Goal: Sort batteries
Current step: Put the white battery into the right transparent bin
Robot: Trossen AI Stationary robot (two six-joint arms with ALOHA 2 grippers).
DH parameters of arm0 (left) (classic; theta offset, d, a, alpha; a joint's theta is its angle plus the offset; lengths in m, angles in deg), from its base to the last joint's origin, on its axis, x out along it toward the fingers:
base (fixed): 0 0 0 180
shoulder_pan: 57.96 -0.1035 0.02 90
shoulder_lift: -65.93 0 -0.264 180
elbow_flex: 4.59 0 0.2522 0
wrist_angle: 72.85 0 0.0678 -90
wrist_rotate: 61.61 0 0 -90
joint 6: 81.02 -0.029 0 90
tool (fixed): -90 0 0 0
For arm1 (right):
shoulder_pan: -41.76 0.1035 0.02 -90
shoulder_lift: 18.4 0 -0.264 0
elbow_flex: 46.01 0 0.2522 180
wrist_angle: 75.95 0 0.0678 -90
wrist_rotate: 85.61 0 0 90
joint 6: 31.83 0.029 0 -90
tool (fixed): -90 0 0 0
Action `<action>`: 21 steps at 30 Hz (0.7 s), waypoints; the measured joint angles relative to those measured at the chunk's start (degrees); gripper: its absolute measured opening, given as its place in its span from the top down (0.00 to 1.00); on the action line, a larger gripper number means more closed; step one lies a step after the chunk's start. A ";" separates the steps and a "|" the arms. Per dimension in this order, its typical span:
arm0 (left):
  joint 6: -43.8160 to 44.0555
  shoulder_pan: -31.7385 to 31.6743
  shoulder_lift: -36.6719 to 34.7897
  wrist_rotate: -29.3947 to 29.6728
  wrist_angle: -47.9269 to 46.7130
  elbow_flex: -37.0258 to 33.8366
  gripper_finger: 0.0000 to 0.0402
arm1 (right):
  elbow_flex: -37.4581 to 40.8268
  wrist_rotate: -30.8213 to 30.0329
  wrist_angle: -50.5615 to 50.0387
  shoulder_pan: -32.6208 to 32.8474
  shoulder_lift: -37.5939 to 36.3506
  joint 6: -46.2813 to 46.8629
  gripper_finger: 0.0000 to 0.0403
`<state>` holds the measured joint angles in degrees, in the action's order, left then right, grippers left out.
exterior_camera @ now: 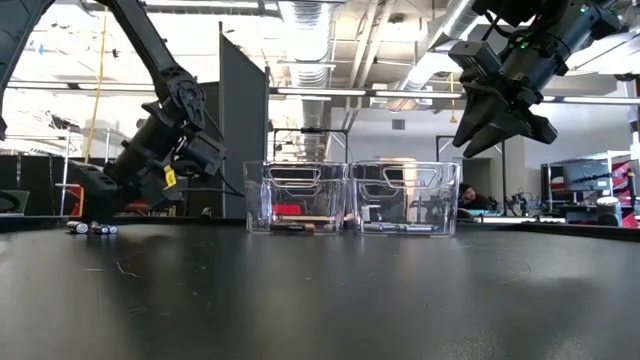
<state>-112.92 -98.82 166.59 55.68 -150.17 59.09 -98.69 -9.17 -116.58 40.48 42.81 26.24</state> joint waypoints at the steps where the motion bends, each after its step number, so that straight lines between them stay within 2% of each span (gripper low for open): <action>1: -0.36 -0.17 -0.02 0.02 0.27 -0.30 0.59 | 0.00 0.00 -0.04 0.00 0.00 0.00 0.69; 13: -4.74 -1.47 -0.22 1.57 5.31 -4.08 0.60 | 0.00 0.00 -0.09 0.00 -0.02 -0.37 0.69; 21: -6.64 -1.49 -0.17 2.25 5.98 -4.17 0.75 | 0.00 -0.02 -0.08 0.00 -0.01 -1.09 0.69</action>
<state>-119.56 -100.31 166.41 57.93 -144.19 54.93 -98.69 -9.19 -116.67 40.48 42.80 25.14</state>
